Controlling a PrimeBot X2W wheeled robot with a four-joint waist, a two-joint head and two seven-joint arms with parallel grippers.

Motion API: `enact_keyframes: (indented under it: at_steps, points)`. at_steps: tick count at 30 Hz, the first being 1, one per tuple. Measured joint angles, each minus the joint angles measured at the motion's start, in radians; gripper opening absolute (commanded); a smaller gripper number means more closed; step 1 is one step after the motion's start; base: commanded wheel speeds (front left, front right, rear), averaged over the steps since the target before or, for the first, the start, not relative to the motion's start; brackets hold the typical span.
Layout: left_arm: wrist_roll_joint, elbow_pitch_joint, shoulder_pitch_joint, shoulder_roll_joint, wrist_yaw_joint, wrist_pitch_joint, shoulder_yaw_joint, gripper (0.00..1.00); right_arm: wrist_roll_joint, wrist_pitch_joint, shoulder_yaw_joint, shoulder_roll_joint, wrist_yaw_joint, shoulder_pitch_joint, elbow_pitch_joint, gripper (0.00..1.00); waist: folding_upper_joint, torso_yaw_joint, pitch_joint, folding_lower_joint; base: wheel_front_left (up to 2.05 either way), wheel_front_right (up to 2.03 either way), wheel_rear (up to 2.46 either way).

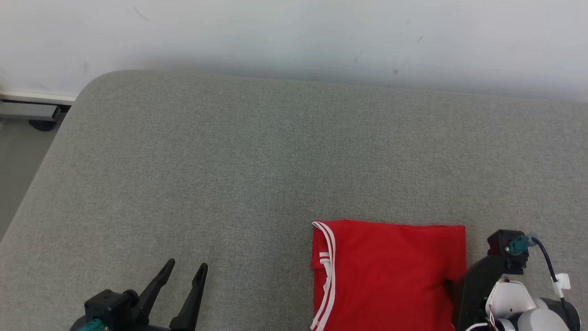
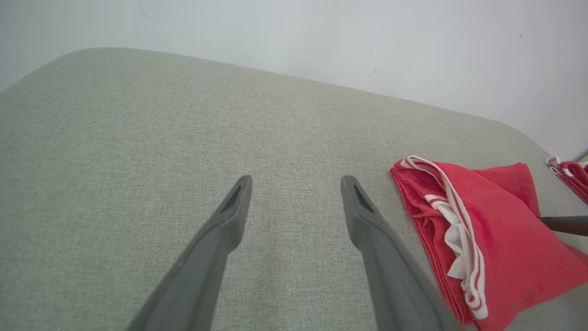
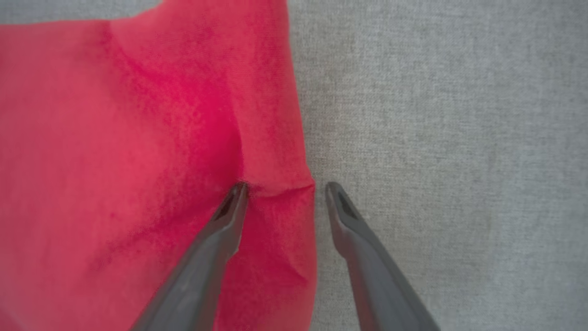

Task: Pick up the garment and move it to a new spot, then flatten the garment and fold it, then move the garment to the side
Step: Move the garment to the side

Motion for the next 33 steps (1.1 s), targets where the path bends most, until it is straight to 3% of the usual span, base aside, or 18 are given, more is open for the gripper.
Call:
enact_keyframes:
  at_steps: [1, 2, 3, 17, 33]
  points:
    - [0.000, 0.000, 0.000, 0.000, 0.000, 0.000, 0.000, 1.00, 0.000, 0.006, 0.000, 0.000, 0.000, -0.007, 0.003, 0.36, 0.0000, 0.001, 0.001, 0.0000, 0.00, 0.00, 0.00]
    - [0.000, 0.000, 0.000, -0.001, 0.000, 0.000, 0.000, 1.00, 0.000, 0.008, 0.000, -0.001, 0.000, -0.013, 0.002, 0.11, 0.0000, 0.002, 0.002, 0.0000, 0.00, 0.00, 0.00]
    - [0.000, 0.000, 0.000, -0.002, 0.000, 0.000, 0.000, 1.00, 0.000, 0.011, 0.000, -0.001, 0.000, -0.018, 0.003, 0.00, 0.0001, 0.002, 0.002, 0.0000, 0.00, 0.00, 0.00]
    - [-0.001, -0.001, 0.000, -0.005, 0.008, -0.001, 0.009, 1.00, -0.031, 0.040, -0.029, -0.066, 0.000, -0.061, -0.025, 0.00, 0.0001, 0.002, 0.014, 0.0000, 0.00, 0.00, 0.00]
    - [-0.003, -0.011, 0.003, 0.010, 0.018, -0.011, 0.030, 1.00, -0.094, 0.102, -0.081, -0.202, 0.005, -0.088, -0.179, 0.00, 0.0000, -0.087, 0.022, 0.0000, 0.00, 0.00, 0.00]
